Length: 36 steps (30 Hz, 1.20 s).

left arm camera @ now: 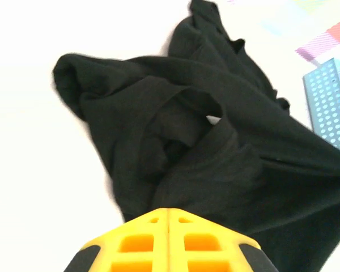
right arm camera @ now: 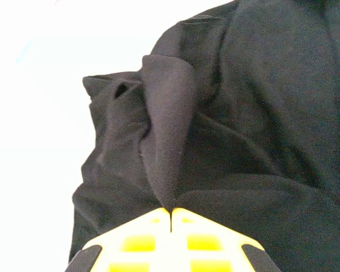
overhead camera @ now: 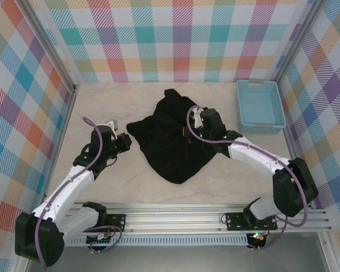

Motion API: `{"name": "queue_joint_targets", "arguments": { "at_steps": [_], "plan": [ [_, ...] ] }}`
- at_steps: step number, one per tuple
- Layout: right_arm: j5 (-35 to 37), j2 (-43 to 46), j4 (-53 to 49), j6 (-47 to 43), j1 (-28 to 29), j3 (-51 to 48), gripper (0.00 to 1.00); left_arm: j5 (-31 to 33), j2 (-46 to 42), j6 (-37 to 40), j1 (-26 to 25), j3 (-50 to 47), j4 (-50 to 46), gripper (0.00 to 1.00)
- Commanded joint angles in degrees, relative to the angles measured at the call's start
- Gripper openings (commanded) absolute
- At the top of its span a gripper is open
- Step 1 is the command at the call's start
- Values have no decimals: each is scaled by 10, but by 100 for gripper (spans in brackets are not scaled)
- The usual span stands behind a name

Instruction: Fold the inside-out t-shirt

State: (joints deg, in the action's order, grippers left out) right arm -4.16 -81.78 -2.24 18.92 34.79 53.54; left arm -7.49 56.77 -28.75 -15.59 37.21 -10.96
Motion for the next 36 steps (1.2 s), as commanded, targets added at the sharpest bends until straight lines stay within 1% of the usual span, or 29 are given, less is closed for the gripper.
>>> {"name": "queue_joint_targets", "arguments": {
  "at_steps": [1,3,4,5,7,8,11,13,14,16,18,19,21,23,25,27,30,32,36],
  "plan": [
    [-16,24,-32,8,5,-41,0,-43,44,-8,-5,-2,-10,10],
    [-14,43,-75,1,5,-52,0,-49,83,-4,-30,13,7,25],
    [-29,51,-88,1,4,-62,0,-46,104,0,-48,24,17,32],
    [-48,55,-99,5,5,-70,0,-41,127,3,-64,35,26,37],
    [-84,56,-114,8,6,-77,0,-45,176,7,-89,59,37,44],
    [-95,55,-116,10,5,-81,0,-47,201,8,-97,74,39,47],
    [-71,61,-119,25,6,-84,0,-55,274,23,-121,113,32,55],
    [-63,61,-116,31,5,-70,0,-64,302,31,-136,125,40,59],
    [-72,60,-107,33,5,-59,0,-65,310,33,-144,125,50,61],
    [-105,57,-82,36,5,-42,0,-54,336,41,-156,131,57,62],
    [-146,59,-49,38,5,-34,0,-29,366,44,-157,147,47,60],
    [-160,64,-37,40,5,-32,0,-7,376,42,-157,154,42,55],
    [-175,79,-30,36,4,-29,0,7,386,45,-154,161,48,40],
    [-182,100,-26,30,2,-20,0,3,380,49,-148,168,53,19],
    [-190,119,-17,25,2,-6,0,1,356,59,-137,174,47,0],
    [-184,130,-20,16,1,18,0,-7,316,63,-119,179,37,0],
    [-137,141,-50,-15,1,77,0,-23,228,61,-92,190,26,0],
    [-96,144,-66,-35,0,113,0,-23,167,61,-88,203,18,0],
    [-49,137,-98,-66,0,179,0,-25,94,57,-86,231,12,0]
  ]
}}
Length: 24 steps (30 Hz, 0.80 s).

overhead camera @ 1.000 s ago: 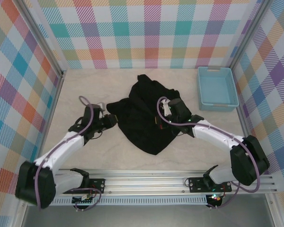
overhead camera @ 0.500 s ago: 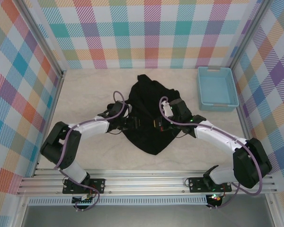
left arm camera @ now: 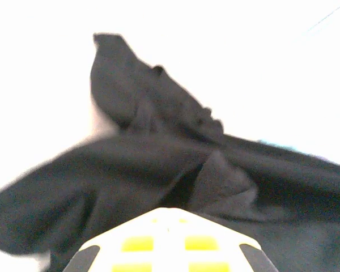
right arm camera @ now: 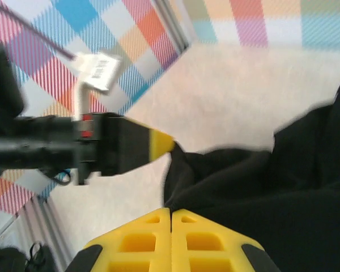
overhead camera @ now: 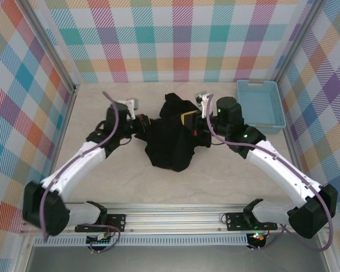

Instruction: Fold the inside-out t-shirt

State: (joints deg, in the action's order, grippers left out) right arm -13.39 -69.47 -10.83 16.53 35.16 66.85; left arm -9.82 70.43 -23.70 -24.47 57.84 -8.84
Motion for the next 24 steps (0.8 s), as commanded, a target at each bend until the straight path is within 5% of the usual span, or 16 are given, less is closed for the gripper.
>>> {"name": "queue_joint_targets", "arguments": {
  "at_steps": [1,9,16,19,21,23,24],
  "plan": [
    [47,11,-18,-49,-4,60,0,8,-54,8,3,35,-21,0],
    [-6,-27,-2,-14,0,107,0,38,-59,4,3,50,-93,0],
    [5,-128,-26,7,6,155,0,315,-72,46,10,34,-176,0],
    [-4,-232,-52,25,7,202,0,381,-36,49,14,30,-201,0],
    [-40,-322,-103,27,8,269,8,380,-14,44,15,22,-209,15],
    [-44,-393,-160,7,8,332,26,361,-3,27,14,8,-215,50],
    [-37,-403,-175,-8,8,340,34,348,-5,20,11,-3,-215,59]
  ]
}}
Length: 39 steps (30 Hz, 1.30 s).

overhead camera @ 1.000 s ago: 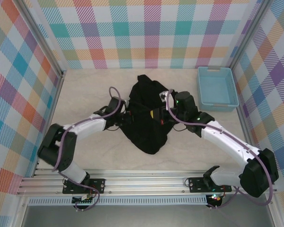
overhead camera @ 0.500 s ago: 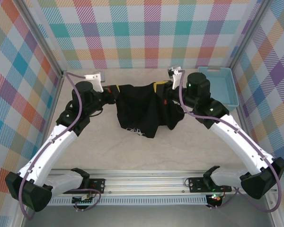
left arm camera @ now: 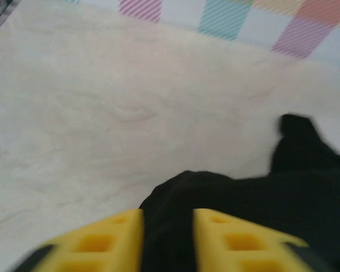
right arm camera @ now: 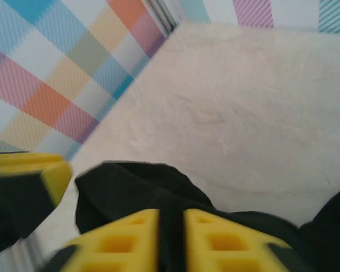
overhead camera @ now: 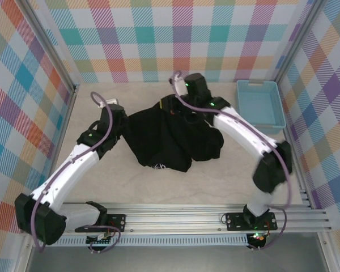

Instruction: Fold the inside-out t-shirt

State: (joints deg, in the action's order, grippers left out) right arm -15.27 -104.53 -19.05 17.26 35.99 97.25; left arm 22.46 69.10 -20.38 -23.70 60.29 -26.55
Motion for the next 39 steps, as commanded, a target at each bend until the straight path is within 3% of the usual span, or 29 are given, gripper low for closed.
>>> {"name": "queue_joint_targets", "arguments": {
  "at_steps": [1,3,5,9,15,18,20,25,26,27,31,34,39],
  "plan": [
    [0,-49,-102,-31,0,31,40,10,2,-21,-1,-43,-33,65],
    [38,-15,-94,-60,-1,-18,50,-30,-21,-28,-21,-81,-12,73],
    [67,31,-101,-92,-2,-78,57,-109,-44,-38,-50,-128,35,82],
    [92,111,-130,-117,-2,-209,64,-275,-21,-96,-98,-194,167,85],
    [141,152,-118,-104,0,-356,73,-267,98,-99,-138,-157,213,84],
    [159,111,-84,-105,-1,-370,73,-249,158,-94,-138,-124,200,72],
    [164,79,-70,-107,-3,-358,63,-237,173,-87,-137,-111,185,55],
    [218,98,-89,-111,-30,-342,2,-195,80,-57,-115,-122,115,11],
    [231,116,-93,-110,-38,-347,0,-189,49,-53,-105,-129,89,1],
    [247,143,-105,-109,-48,-352,0,-185,24,-51,-95,-134,73,0],
    [320,255,-169,-113,-67,-360,0,-208,-80,-34,-54,-144,7,0],
    [353,311,-203,-119,-72,-341,0,-261,-109,-21,-43,-138,-21,0],
    [376,318,-208,-140,-89,-286,0,-326,-111,-14,-43,-132,-45,0]
  ]
}}
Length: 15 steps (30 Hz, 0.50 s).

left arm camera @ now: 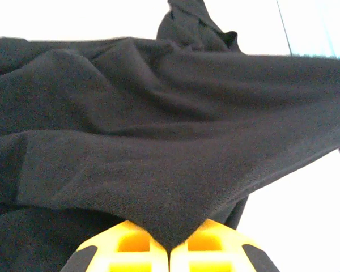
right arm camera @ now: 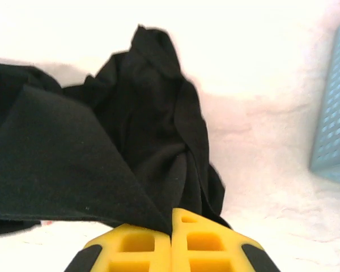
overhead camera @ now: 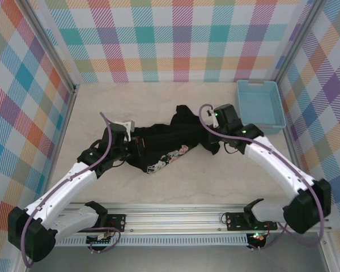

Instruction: Fold the inside-out t-shirt

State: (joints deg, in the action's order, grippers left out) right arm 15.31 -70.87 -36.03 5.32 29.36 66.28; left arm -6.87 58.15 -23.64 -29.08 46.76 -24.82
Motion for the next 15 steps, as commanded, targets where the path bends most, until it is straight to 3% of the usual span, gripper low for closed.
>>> {"name": "queue_joint_targets", "arguments": {
  "at_steps": [1,10,15],
  "plan": [
    [74,-31,-32,-24,-29,34,0,-47,-3,22,11,2,-60,0],
    [75,-219,28,-45,-54,170,0,-160,15,35,16,-7,-44,0],
    [80,-190,17,-47,-55,141,0,-246,40,-2,0,-31,74,0]
  ]
}}
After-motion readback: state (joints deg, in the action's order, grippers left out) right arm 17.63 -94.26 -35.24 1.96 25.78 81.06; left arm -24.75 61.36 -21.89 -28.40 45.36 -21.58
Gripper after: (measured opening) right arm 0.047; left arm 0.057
